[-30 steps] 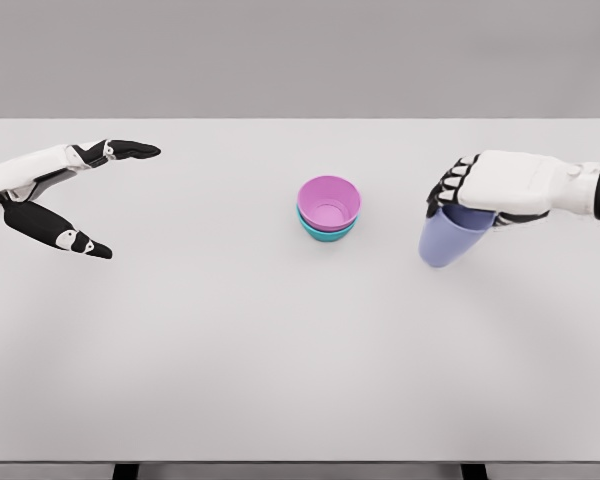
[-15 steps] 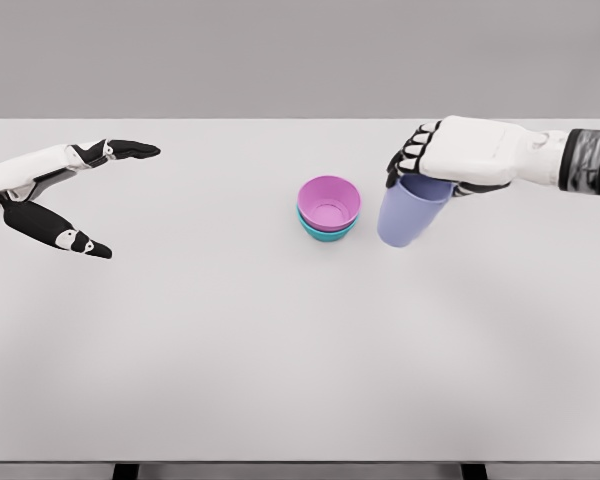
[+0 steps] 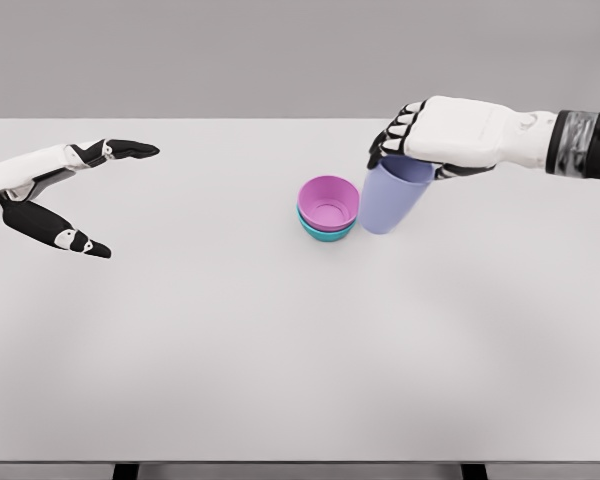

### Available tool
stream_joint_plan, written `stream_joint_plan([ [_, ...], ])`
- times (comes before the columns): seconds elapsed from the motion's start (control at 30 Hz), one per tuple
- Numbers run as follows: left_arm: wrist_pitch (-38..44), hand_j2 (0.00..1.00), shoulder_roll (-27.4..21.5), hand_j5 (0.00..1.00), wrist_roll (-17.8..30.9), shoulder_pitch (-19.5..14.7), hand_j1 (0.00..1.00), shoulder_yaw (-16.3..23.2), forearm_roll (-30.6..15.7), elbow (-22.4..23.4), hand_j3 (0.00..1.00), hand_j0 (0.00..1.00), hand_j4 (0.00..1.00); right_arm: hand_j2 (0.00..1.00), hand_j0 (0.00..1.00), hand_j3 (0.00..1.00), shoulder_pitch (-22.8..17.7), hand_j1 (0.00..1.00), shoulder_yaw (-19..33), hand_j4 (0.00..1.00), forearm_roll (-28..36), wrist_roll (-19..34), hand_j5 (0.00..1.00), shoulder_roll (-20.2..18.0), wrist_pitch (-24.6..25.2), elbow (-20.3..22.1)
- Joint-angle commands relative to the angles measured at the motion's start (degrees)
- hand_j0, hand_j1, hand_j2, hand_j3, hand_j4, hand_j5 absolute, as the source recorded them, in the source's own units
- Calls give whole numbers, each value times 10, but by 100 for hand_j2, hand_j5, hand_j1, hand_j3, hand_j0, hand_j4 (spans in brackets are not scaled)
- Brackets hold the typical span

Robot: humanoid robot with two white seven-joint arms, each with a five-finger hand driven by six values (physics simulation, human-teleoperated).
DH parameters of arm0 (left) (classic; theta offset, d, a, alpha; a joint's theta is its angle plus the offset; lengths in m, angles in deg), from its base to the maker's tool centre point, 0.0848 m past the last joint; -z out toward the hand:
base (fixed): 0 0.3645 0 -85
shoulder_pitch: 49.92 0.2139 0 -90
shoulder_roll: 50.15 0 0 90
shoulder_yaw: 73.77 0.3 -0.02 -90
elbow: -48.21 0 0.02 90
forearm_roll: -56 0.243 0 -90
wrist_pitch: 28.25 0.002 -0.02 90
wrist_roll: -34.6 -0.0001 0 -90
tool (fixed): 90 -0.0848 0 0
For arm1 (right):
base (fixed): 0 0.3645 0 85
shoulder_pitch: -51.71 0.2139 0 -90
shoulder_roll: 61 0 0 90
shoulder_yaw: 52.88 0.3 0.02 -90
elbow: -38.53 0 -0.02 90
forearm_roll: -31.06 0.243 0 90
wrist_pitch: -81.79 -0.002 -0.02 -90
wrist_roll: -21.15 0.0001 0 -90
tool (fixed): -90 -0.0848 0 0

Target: Stacking bowl and cup with both arms

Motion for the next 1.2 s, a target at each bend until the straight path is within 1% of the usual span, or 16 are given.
stream_joint_plan([
  [0.0,1,100,-1,100,0,0,100,-1,-5,0,100,100,100,68,68,68,0,68,1,68,7,0,68,3,2,0],
  [0.1,1,100,-1,100,0,0,100,-1,-5,0,100,100,100,68,68,68,5,68,1,68,8,0,68,8,2,0],
  [0.27,1,100,-1,100,0,0,100,-1,-5,0,100,100,100,68,68,68,20,68,-1,68,8,0,68,30,2,-1],
  [0.3,1,100,-1,100,0,0,100,-1,-5,0,100,100,100,68,68,68,20,68,-1,68,8,0,68,32,2,-6],
  [0.37,1,100,-1,100,0,0,100,-1,-5,0,100,100,100,68,68,68,29,68,-3,68,8,0,68,51,2,-25],
  [0.47,1,100,-1,100,0,0,100,-1,-5,0,100,100,100,68,68,68,32,68,-3,68,7,0,68,56,2,-26],
  [0.5,1,100,-1,100,0,0,100,-1,-5,0,100,100,100,68,68,68,34,68,-3,68,7,0,68,61,2,-30],
  [0.53,1,100,-1,100,0,0,100,-1,-5,0,100,100,100,68,68,68,40,68,-5,68,6,0,68,70,2,-46],
  [0.6,1,100,-1,100,0,0,100,-1,-5,0,100,100,100,68,68,68,47,68,-9,68,3,0,68,79,2,-64],
  [0.67,1,100,-1,100,0,0,100,-1,-5,0,100,100,100,68,68,68,48,68,-17,68,2,0,68,85,2,-74],
  [0.87,1,100,0,100,0,0,100,-1,-5,0,100,100,100,68,68,68,49,68,-19,68,-1,0,68,100,2,-106],
  [0.93,1,100,-1,100,0,0,100,-1,-5,0,100,100,100,68,68,68,60,68,-40,68,-1,0,68,107,2,-120],
  [1.0,1,100,-1,100,0,0,100,-1,-5,0,100,100,100,67,67,67,65,67,-43,67,-2,0,67,118,2,-138],
  [1.17,1,100,0,100,0,0,100,-1,-5,0,100,100,100,67,67,67,68,67,-44,67,-3,0,67,122,2,-150],
])
